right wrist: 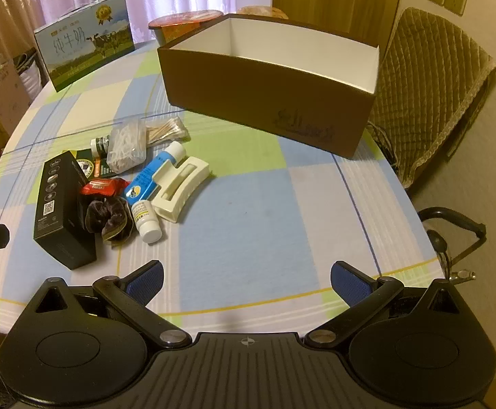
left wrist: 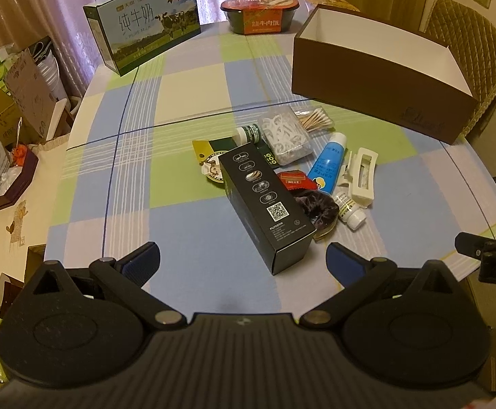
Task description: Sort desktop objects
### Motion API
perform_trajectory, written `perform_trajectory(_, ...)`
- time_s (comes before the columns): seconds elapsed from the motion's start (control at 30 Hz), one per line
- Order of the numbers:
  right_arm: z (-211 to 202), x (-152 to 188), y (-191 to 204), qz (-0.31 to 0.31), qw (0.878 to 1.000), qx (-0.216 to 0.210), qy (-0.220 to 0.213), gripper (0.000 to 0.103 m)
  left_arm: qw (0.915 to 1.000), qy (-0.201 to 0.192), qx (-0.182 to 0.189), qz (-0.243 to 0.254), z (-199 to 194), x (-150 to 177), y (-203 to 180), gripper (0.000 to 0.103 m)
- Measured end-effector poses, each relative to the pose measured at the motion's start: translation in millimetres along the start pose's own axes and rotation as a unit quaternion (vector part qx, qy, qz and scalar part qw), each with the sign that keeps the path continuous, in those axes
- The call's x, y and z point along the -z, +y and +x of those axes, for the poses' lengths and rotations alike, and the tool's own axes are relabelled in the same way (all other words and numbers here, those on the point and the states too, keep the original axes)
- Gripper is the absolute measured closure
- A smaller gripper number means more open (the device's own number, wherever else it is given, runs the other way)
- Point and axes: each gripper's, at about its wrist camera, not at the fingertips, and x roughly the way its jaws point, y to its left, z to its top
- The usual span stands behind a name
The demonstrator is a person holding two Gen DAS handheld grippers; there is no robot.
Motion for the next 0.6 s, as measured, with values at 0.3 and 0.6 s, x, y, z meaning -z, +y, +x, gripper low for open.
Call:
perform_trajectory(0.3,4,-1,-1,0.003,1.000,0.000,0.005,0.002,1.0000,0.005,-0.001,-0.001,6,-1,2,0.001)
perform_trajectory(0.6,10,-6,-2,0.002,1.000,-0.002,0.012,0.002,0.9999,0.013,-0.003,-0.002,12,-6,3,0.001)
